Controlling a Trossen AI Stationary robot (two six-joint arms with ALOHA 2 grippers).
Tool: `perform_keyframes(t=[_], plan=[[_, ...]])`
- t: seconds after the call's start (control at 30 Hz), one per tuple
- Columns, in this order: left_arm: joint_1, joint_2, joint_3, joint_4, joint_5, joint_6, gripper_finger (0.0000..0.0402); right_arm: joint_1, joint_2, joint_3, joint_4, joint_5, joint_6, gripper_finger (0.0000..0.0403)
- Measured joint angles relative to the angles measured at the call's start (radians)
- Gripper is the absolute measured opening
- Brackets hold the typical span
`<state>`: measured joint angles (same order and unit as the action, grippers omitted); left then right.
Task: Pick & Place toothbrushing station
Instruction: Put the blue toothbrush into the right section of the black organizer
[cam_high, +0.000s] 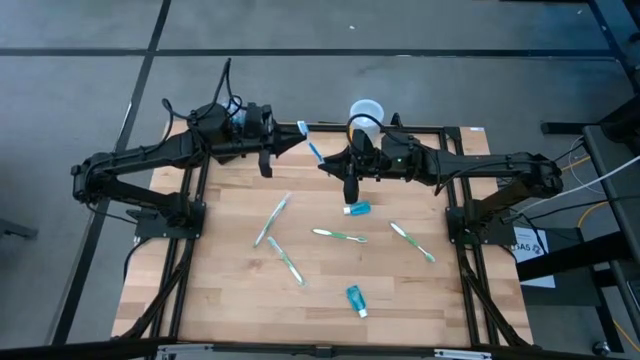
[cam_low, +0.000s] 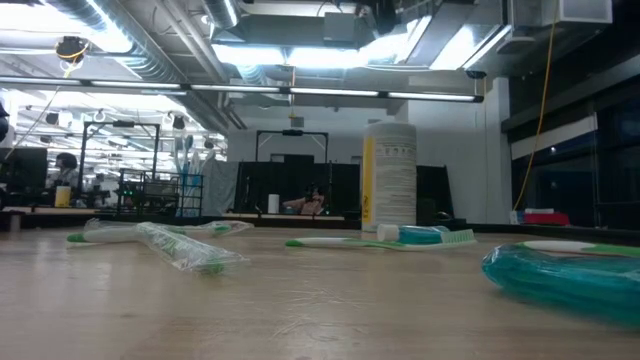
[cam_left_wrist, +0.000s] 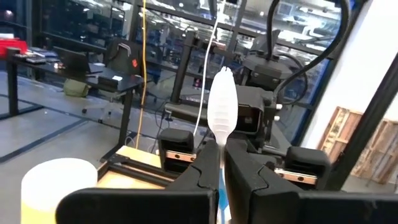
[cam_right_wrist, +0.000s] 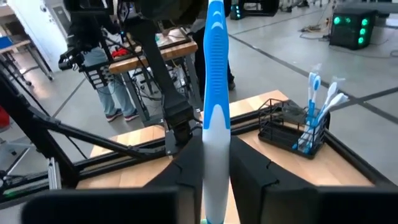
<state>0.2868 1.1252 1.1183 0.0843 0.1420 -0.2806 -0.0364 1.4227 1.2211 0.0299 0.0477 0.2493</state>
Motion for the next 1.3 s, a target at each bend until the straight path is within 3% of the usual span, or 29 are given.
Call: perform_keyframes(t=[0.17,0.33,0.63,0.8,0.97,1.17,1.3], plan=[[0.024,-0.015,0.000,-0.026,-0.018,0.009,0.0002,0.000,0.000,0.000,0.005,0.024,0.013,0.0131],[0.047,-0.057,0.000,-0.073,-0.098,0.047,0.0002,0.000,0.000,0.001,0.007,0.027,0.021,0.0132],[0.090,-0.186,0.000,-0.322,-0.388,0.154,0.0002,0.007,0.000,0.001,0.007,0.012,0.031,0.0113],[0.090,-0.241,0.000,-0.533,-0.616,0.175,0.0001,0.018,0.000,0.001,0.017,0.011,0.050,0.0113],[0.091,-0.262,0.000,-0.593,-0.758,0.175,0.0000,0.027,-0.001,0.002,0.051,0.019,0.057,0.0113],[0.091,-0.257,-0.001,-0.653,-0.781,0.162,0.0001,0.031,-0.001,0.002,0.053,0.031,0.065,0.0113],[0.091,-0.231,-0.001,-0.840,-0.691,0.139,0.0001,0.031,-0.001,0.002,0.047,0.032,0.088,0.0113]])
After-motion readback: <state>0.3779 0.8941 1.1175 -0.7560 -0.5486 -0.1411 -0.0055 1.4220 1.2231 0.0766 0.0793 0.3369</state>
